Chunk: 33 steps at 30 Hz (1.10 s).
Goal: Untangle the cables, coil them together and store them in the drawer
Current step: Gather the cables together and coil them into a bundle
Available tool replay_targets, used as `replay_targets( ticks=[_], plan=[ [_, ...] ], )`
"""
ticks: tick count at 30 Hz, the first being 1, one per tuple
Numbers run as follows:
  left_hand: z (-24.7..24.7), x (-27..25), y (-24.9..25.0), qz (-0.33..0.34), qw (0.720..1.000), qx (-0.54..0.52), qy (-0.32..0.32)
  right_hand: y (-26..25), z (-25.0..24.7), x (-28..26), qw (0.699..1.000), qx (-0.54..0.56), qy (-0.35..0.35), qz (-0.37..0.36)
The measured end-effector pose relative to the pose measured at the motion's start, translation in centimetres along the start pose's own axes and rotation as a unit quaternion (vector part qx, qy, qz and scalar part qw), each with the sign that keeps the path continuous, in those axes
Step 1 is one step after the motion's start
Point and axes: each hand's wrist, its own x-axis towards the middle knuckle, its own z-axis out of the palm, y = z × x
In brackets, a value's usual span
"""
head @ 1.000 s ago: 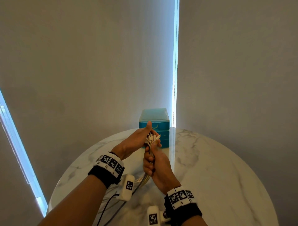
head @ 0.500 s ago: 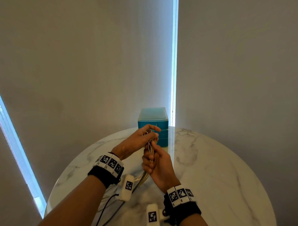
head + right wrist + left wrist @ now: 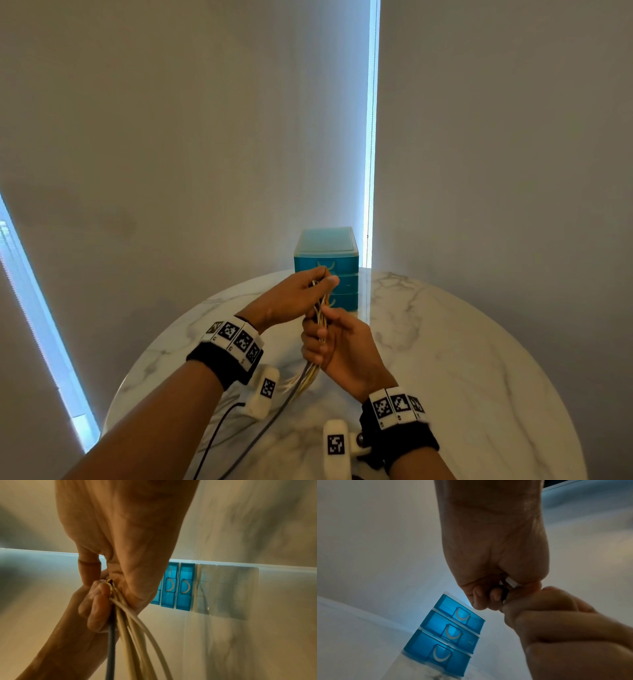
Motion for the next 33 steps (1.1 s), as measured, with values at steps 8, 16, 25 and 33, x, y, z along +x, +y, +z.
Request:
replay_targets(
  ticks=[8, 16, 25, 33],
  plan=[
    [-0.6, 0.6, 0.8, -0.017, 0.997, 0.041, 0.055, 0.4, 0.8, 0.4, 0.998, -0.066, 0.023, -0.005],
    [-1.5, 2.1, -0.1, 0.016, 0.982, 0.183, -0.038, 0.4, 0.7, 0.3, 0.996, -0.077, 0.044, 0.015],
    [-2.7, 1.9, 0.7, 0.048, 0.965, 0.259, -0.004, 0.5, 2.3, 0.5, 0.992, -0.094, 0.084, 0.001],
    [-3.1, 1.3, 1.2, 0.005, 0.966, 0.255, -0.044, 0.7, 3.1, 0.8, 0.981, -0.127, 0.146, 0.003]
  ],
)
